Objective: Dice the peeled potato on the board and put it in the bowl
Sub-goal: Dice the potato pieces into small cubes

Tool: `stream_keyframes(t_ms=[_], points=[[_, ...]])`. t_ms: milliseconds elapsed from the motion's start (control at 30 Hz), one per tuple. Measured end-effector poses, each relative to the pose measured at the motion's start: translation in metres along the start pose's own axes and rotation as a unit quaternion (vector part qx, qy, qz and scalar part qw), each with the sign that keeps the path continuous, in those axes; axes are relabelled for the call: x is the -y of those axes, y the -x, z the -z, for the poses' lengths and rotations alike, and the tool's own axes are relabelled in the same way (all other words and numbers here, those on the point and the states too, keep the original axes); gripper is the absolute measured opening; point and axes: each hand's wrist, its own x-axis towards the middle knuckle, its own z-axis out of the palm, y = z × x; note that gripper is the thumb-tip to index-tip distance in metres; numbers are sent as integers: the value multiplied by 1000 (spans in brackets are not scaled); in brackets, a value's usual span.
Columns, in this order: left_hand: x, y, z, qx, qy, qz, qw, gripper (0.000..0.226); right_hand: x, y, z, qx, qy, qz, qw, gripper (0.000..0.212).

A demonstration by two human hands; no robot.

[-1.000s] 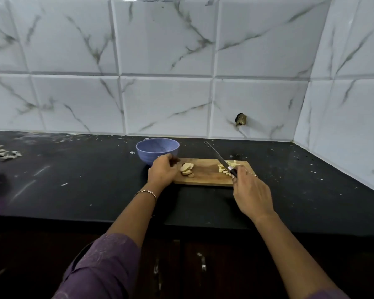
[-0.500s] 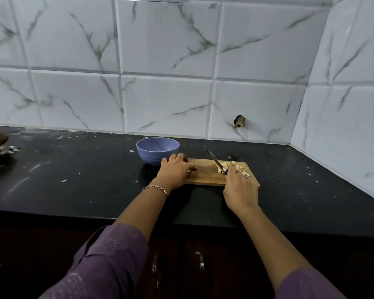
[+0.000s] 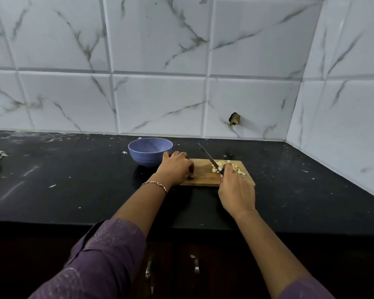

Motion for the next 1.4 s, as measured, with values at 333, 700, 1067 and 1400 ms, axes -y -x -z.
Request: stream_keyframes(t_ms=[333,700,1067,1400], points=[[-18,-6,-4,-29,33,29,999,18,-2,4,4,-2,-47,-11,999,27],[-11,-5,-7,-35,56,81,995,18,-1,8,12,-3,-69,-28,997,31],[-45,-5,-16,-66,77,96,990,25,-2,8,8,-20,-100,8,995,19],[-54,28,-21,-72,99,125,985,31,1,16,21,6,-151,17,988,34]])
